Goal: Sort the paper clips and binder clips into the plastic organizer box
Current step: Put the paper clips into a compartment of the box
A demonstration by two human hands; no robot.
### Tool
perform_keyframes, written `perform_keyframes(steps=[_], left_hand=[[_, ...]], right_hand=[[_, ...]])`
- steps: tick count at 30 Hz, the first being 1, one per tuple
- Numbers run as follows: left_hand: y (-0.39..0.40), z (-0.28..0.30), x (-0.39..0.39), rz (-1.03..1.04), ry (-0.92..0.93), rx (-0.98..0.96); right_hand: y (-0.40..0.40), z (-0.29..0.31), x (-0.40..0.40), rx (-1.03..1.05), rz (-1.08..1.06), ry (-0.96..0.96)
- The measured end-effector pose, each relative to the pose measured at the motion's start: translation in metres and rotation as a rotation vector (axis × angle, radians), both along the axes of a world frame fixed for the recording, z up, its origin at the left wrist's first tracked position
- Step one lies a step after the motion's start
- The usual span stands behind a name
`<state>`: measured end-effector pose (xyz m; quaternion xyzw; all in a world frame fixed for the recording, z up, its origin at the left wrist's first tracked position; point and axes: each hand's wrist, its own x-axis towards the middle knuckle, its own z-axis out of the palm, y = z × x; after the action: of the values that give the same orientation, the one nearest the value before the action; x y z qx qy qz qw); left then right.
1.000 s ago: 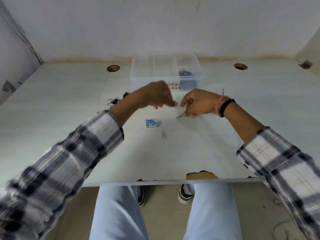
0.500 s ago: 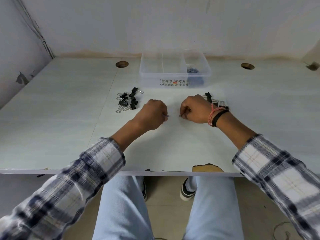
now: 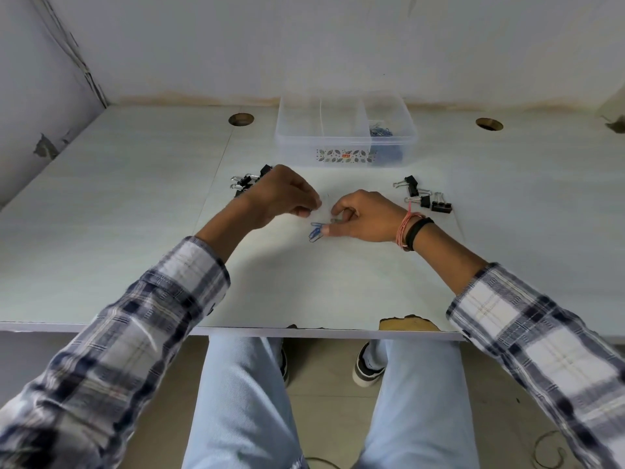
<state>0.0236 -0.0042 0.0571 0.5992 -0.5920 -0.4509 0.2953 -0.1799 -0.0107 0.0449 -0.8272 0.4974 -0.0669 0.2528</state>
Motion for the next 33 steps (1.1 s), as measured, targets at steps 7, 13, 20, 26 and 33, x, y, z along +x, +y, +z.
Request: perform_keyframes(steps=[7, 13, 20, 26, 33], left_hand=[[0.001, 0.019, 0.006, 0.196, 0.162, 0.003], [0.001, 0.010, 0.009, 0.184, 0.218, 0.025], [0.004, 0.001, 0.013, 0.164, 0.243, 0.043], [0.002, 0.005, 0.012, 0.166, 0.269, 0.033], [-0.006, 0.003, 0.001, 0.153, 0.315, 0.060]], right_hand=[[0.001, -0.010, 0.027, -0.119, 0.137, 0.043], [0.005, -0.013, 0.032, -0.115, 0.108, -0.078], [0.011, -0.016, 0.038, -0.157, 0.179, 0.086], [0.018, -0.019, 0.029, -0.347, 0.216, 0.225], [-0.007, -0.013, -0.009, -0.226, -0.012, 0.052]])
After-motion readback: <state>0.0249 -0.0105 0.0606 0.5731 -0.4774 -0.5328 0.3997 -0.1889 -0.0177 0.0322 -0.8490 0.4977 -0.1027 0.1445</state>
